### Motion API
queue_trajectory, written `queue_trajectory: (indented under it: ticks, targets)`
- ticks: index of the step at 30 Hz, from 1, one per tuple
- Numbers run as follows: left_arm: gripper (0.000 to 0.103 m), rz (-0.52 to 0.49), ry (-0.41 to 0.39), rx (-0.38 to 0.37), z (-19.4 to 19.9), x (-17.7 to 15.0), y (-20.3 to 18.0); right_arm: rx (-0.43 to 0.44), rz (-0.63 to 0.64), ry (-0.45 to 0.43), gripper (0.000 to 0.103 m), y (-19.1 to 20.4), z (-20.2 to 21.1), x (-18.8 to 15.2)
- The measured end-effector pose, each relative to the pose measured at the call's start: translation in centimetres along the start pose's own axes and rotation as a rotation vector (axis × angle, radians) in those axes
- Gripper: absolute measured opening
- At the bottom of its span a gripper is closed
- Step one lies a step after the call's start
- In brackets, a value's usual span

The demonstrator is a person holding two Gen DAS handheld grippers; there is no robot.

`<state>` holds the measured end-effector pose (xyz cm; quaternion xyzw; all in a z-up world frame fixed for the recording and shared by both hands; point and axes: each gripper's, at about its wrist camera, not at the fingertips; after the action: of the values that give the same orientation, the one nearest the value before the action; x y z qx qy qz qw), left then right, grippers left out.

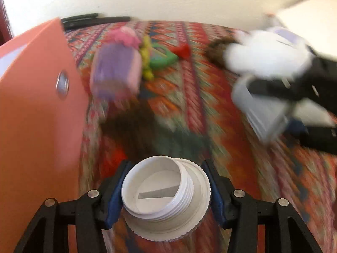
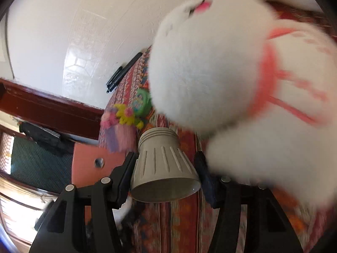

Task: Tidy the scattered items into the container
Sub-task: 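Grasp the white bottle cap with left gripper while right gripper grasps the lamp shade, then carry the bottle cap and lamp shade over the pink box and release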

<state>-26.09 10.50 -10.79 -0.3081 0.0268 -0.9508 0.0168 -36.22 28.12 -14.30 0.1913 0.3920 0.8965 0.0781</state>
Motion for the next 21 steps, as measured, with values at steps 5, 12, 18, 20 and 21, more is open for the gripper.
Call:
queue_trajectory:
  ticks: [5,12,18,20,21]
  targets:
    - [0.057,-0.05,-0.04,-0.105,6.7,-4.5,-2.3,-0.047,-0.011,-0.008,0.059,-1.4,5.7,-6.9]
    - [0.057,-0.084,-0.082,-0.182,12.3,-8.1,-2.8,-0.059,0.089,-0.074,0.059,0.6,14.2,-11.8]
    - [0.057,-0.122,-0.153,-0.203,15.8,-8.5,-3.5,-0.085,0.163,-0.124,0.059,2.9,17.4,-14.5]
    - [0.057,-0.126,-0.179,-0.204,16.7,-8.3,-3.3,-0.089,0.181,-0.139,0.059,4.1,18.8,-15.3]
    - [0.057,-0.127,-0.19,-0.201,17.0,-8.4,-3.2,-0.093,0.193,-0.149,0.059,4.5,19.4,-15.5]
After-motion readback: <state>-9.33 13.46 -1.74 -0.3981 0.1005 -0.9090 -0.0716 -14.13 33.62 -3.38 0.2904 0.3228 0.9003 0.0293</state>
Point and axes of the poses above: each gripper's, at about its wrist camera, not at the fingertips, and z roughly against the way its jaws point, y to its left, x to its top, and after that the axes turned 1 degree about z, right-handed
